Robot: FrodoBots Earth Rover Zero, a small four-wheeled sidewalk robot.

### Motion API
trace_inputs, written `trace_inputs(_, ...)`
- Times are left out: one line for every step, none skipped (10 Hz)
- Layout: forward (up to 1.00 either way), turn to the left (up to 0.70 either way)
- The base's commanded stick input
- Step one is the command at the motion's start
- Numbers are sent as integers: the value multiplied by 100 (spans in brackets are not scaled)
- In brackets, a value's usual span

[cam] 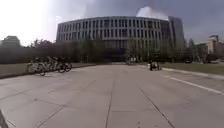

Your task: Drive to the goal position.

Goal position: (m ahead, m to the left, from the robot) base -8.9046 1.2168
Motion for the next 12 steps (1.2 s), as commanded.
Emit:
trace_inputs(100,0)
trace_inputs(85,0)
trace_inputs(35,0)
trace_inputs(0,50)
trace_inputs(0,100)
trace_inputs(0,100)
trace_inputs(0,100)
trace_inputs(0,100)
trace_inputs(0,100)
trace_inputs(0,100)
trace_inputs(0,100)
trace_inputs(0,100)
